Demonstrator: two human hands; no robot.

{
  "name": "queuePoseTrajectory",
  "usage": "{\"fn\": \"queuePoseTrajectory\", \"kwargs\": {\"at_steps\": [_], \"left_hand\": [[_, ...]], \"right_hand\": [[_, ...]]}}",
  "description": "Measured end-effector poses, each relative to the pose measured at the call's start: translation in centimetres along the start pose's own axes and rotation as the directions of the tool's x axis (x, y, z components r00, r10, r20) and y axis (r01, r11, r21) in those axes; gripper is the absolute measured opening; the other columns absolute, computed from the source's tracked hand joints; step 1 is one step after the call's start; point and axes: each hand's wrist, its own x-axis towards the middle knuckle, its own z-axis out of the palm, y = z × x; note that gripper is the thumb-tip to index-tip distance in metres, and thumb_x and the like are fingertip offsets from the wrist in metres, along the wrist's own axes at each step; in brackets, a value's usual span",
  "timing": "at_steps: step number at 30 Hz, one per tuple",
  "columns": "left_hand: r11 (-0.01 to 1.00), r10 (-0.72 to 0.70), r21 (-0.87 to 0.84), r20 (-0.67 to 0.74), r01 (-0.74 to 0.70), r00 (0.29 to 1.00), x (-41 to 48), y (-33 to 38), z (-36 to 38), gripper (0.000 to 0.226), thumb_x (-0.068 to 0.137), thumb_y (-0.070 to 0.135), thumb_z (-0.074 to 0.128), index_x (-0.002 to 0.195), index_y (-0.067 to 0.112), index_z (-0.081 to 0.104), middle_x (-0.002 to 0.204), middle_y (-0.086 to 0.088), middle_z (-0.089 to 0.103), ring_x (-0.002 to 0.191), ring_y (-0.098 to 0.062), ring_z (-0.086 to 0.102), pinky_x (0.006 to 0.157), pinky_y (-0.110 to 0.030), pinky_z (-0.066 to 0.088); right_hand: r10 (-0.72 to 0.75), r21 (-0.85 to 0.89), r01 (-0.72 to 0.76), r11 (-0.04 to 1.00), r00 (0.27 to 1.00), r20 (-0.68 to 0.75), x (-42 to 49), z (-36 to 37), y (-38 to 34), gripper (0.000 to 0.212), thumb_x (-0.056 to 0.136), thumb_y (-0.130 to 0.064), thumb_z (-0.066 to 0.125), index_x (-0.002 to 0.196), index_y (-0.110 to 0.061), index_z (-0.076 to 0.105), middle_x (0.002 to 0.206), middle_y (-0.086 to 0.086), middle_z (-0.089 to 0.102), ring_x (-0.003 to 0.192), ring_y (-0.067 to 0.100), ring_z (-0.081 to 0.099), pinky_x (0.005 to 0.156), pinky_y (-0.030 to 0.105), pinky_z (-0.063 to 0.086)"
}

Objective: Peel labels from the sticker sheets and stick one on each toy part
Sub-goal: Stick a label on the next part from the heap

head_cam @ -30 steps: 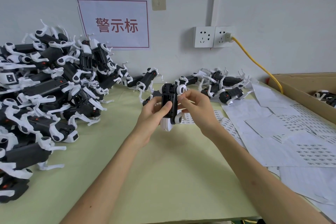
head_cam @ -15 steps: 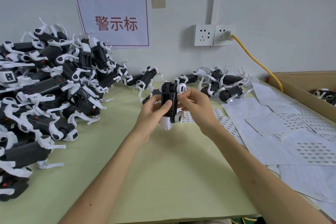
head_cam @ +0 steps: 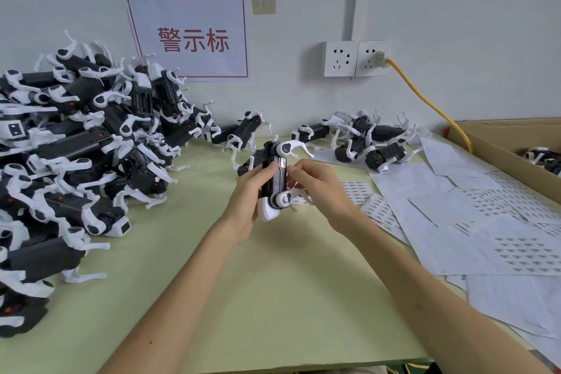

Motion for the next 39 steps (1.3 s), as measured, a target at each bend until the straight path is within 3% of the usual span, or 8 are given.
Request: {"fn": "queuePoseTrajectory", "kwargs": {"at_steps": [3, 8, 12, 18, 23, 32, 37, 39], "left_hand": [[0.992, -0.079, -0.094, 0.06, 0.085, 0.995, -0.11, 0.27, -0.06, 0.035, 0.097, 0.044, 0.055, 0.112, 0.015, 0.069, 0.102, -0.006, 0.072, 0.093, -0.026, 0.069, 0.096, -0.053, 0.053], [0.995, -0.09, 0.036, 0.037, 0.088, 0.995, -0.38, 0.59, 0.07, 0.04, 0.098, 0.05, 0.059, 0.11, 0.015, 0.075, 0.104, -0.012, 0.074, 0.096, -0.029, 0.071, 0.099, -0.051, 0.055], [0.984, -0.093, 0.145, -0.051, 0.1, 0.994, -0.35, 0.54, 0.22, 0.052, 0.1, 0.055, 0.055, 0.112, 0.007, 0.072, 0.104, -0.019, 0.077, 0.088, -0.028, 0.075, 0.066, -0.03, 0.06], [0.974, -0.133, 0.17, -0.086, 0.146, 0.987, -0.21, 0.36, 0.1, 0.04, 0.102, 0.045, 0.05, 0.093, 0.013, 0.072, 0.087, -0.012, 0.078, 0.07, -0.021, 0.075, 0.049, -0.016, 0.048], [0.976, -0.146, 0.155, -0.067, 0.155, 0.987, -0.03, 0.28, -0.15, 0.032, 0.101, 0.039, 0.051, 0.093, 0.011, 0.066, 0.087, -0.011, 0.072, 0.074, -0.024, 0.073, 0.065, -0.027, 0.055], [0.986, -0.148, 0.073, 0.007, 0.148, 0.989, -0.39, 0.48, -0.07, 0.029, 0.105, 0.025, 0.045, 0.098, 0.005, 0.065, 0.086, -0.014, 0.073, 0.071, -0.024, 0.074, 0.058, -0.026, 0.057], [0.989, -0.136, 0.073, 0.05, 0.132, 0.989, -0.4, 0.51, -0.15, 0.03, 0.103, 0.019, 0.041, 0.107, 0.002, 0.066, 0.093, -0.017, 0.074, 0.077, -0.026, 0.074, 0.07, -0.031, 0.061], [0.99, -0.131, 0.056, 0.054, 0.128, 0.99, -0.37, 0.3, -0.24, 0.029, 0.099, 0.021, 0.045, 0.102, 0.005, 0.07, 0.095, -0.017, 0.074, 0.083, -0.028, 0.073, 0.085, -0.038, 0.059]], "right_hand": [[-0.003, -0.011, 0.004, 1.0, 0.999, 0.032, -0.13, 0.08, -0.02, 0.03, 0.102, -0.019, 0.059, 0.073, -0.012, 0.061, 0.076, 0.004, 0.061, 0.064, 0.01, 0.053, 0.062, 0.017, 0.041], [-0.029, -0.002, 0.029, 1.0, 0.997, 0.065, -0.37, 0.25, -0.15, 0.034, 0.101, -0.016, 0.062, 0.067, -0.013, 0.059, 0.064, -0.003, 0.058, 0.056, 0.008, 0.048, 0.057, 0.014, 0.04], [-0.036, -0.008, 0.037, 0.999, 0.995, 0.09, -0.45, 0.34, -0.13, 0.033, 0.101, -0.016, 0.06, 0.068, -0.013, 0.06, 0.07, 0.005, 0.061, 0.065, 0.019, 0.05, 0.061, 0.024, 0.04], [-0.037, -0.026, 0.04, 0.999, 0.991, 0.129, -0.44, 0.24, 0.23, 0.028, 0.101, -0.013, 0.06, 0.075, -0.006, 0.061, 0.07, 0.002, 0.062, 0.066, 0.022, 0.05, 0.061, 0.022, 0.042], [-0.042, -0.036, 0.048, 0.998, 0.988, 0.148, -0.46, 0.21, 0.21, 0.03, 0.101, -0.013, 0.06, 0.072, -0.008, 0.06, 0.069, -0.001, 0.062, 0.058, 0.014, 0.048, 0.058, 0.018, 0.041], [-0.039, -0.013, 0.041, 0.999, 0.989, 0.141, -0.54, 0.2, 0.01, 0.032, 0.101, -0.012, 0.06, 0.069, -0.01, 0.059, 0.064, -0.004, 0.06, 0.056, 0.015, 0.046, 0.055, 0.018, 0.038], [-0.038, -0.018, 0.041, 0.999, 0.99, 0.132, -0.47, 0.19, 0.0, 0.029, 0.101, -0.011, 0.059, 0.072, -0.008, 0.06, 0.062, -0.003, 0.059, 0.054, 0.015, 0.045, 0.053, 0.02, 0.036], [-0.038, -0.019, 0.041, 0.999, 0.99, 0.137, -0.44, 0.16, 0.07, 0.029, 0.101, -0.011, 0.059, 0.073, -0.008, 0.059, 0.062, -0.006, 0.06, 0.056, 0.017, 0.046, 0.054, 0.02, 0.037]]}}
